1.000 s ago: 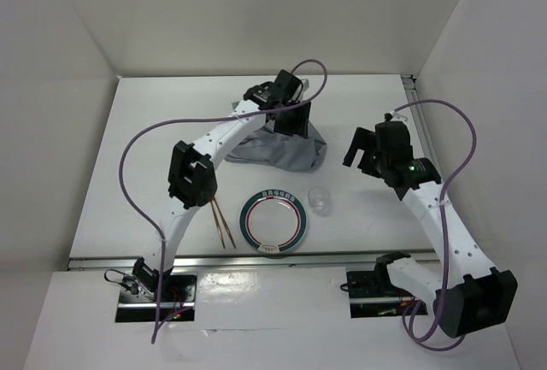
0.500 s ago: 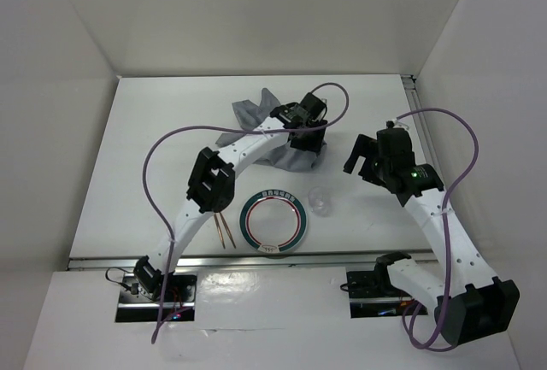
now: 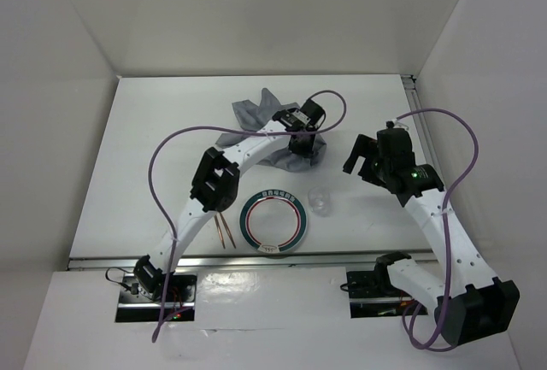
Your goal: Set the dinner table for one person
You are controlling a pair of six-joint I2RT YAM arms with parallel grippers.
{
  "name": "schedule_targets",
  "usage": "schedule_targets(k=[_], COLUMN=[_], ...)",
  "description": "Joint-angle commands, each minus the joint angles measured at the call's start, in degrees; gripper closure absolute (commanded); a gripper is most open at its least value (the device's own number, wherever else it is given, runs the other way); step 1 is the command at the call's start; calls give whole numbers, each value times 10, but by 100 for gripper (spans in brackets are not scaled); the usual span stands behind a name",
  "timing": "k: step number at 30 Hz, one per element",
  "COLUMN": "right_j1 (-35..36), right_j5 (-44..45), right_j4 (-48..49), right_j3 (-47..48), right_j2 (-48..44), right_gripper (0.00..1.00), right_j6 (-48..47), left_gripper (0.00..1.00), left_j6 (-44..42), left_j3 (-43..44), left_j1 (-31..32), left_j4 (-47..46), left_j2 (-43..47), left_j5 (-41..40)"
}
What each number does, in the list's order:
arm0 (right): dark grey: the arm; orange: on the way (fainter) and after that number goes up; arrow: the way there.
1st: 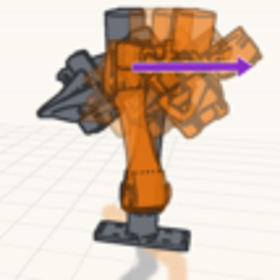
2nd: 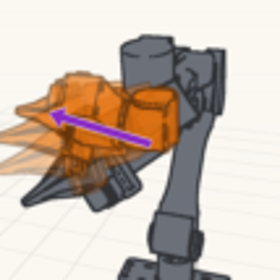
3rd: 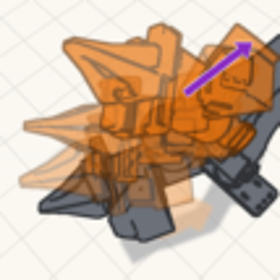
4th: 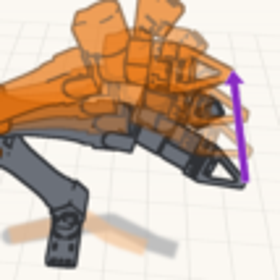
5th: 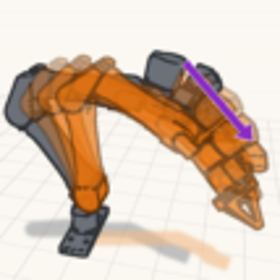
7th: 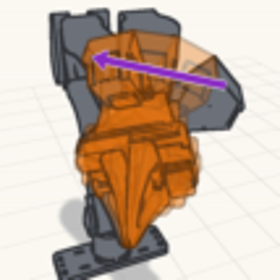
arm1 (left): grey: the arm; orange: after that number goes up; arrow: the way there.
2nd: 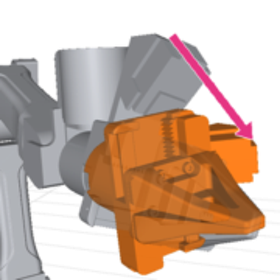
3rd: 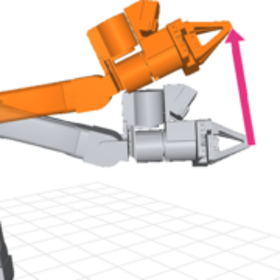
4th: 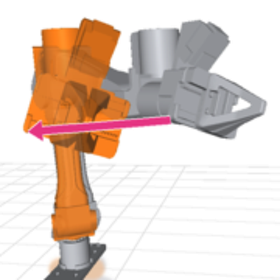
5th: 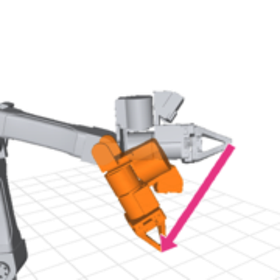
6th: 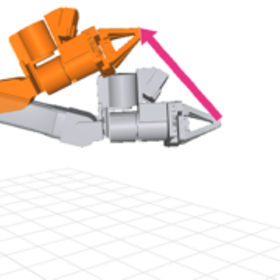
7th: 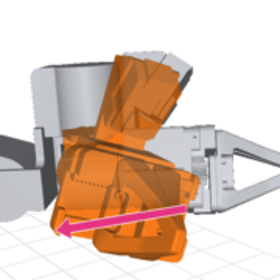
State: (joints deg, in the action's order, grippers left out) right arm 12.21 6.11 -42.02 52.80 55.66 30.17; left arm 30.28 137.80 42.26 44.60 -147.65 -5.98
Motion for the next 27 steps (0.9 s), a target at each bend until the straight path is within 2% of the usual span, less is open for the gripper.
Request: schedule_targets(k=[1,4,9,17,21,22,23,27], right_j1=[-3,-3,-3,-9,-9,-9,-9,-15], right_j5=[-8,-22,-82,-187,-278,-297,-318,-381], right_j4=[12,27,75,126,126,126,126,110], right_j3=[-6,6,54,216,316,352,369,420], right_j2=[0,25,93,347,464,486,534,625], right_gripper=[0,0,0,0,0,0,0,0], right_j6=[-8,-15,-45,-71,-77,-77,-70,-24], left_gripper=[100,100,100,100,100,100,100,100], left_j6=[4,-1,-1,43,85,95,102,134], left_j3=[19,-23,-158,-400,-526,-543,-558,-598], left_j1=[-9,-26,-53,-78,-78,-78,-78,-68], left_j4=[-12,-12,-12,-5,-28,-34,-40,-52], left_j2=[65,132,263,461,538,550,568,592], left_j5=[-10,-10,-38,-76,-77,-76,-76,-90])
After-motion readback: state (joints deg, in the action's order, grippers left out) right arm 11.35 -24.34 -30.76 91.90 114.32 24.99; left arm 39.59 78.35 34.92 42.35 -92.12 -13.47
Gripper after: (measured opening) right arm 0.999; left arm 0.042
